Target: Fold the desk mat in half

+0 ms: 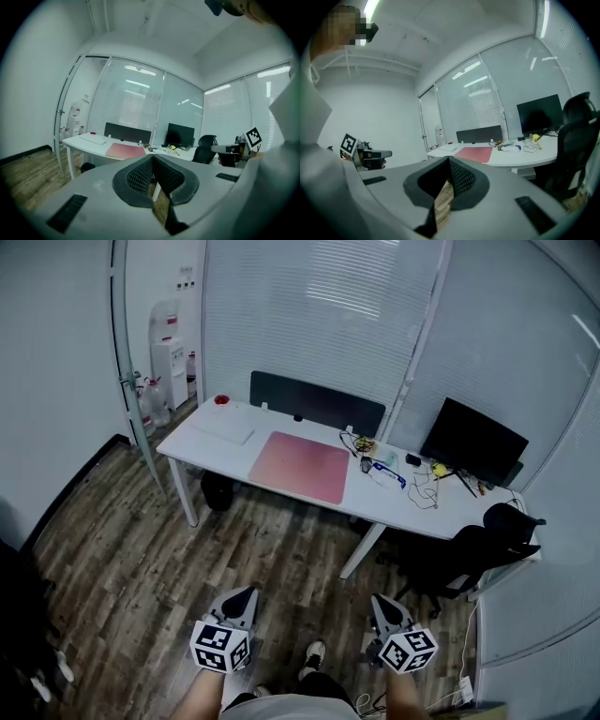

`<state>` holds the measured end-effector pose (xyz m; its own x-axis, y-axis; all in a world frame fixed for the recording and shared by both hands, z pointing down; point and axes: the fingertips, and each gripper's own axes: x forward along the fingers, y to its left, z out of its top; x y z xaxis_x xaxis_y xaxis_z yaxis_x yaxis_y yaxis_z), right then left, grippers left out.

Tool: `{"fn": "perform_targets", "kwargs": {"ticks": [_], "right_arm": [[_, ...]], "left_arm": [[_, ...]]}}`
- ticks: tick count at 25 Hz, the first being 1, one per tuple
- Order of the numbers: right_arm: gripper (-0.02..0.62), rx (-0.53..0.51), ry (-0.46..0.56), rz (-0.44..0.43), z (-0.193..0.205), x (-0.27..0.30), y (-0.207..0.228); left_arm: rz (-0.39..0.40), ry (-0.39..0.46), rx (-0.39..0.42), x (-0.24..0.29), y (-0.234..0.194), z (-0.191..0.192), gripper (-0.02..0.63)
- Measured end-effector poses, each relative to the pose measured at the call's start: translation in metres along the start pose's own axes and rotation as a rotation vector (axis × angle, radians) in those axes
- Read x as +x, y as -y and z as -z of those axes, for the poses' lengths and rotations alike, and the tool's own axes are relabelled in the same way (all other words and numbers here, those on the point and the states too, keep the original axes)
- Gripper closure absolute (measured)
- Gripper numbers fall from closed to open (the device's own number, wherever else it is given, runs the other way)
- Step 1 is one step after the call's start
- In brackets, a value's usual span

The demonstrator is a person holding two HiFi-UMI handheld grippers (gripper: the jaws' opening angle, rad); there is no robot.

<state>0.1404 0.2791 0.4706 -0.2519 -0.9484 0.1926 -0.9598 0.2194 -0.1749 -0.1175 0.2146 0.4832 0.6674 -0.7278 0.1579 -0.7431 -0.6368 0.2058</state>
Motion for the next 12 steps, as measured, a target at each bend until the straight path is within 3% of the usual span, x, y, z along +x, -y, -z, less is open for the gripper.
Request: {"fn": "perform_targets", "kwargs": {"ticks": [12], "right_arm": [[0.545, -0.003, 0.028, -0.038, -0.045, 0.124, 0.064]], "left_arm": [[-0.063, 0.002, 0.037, 0.105, -0.035, -0.044, 0.595]]}}
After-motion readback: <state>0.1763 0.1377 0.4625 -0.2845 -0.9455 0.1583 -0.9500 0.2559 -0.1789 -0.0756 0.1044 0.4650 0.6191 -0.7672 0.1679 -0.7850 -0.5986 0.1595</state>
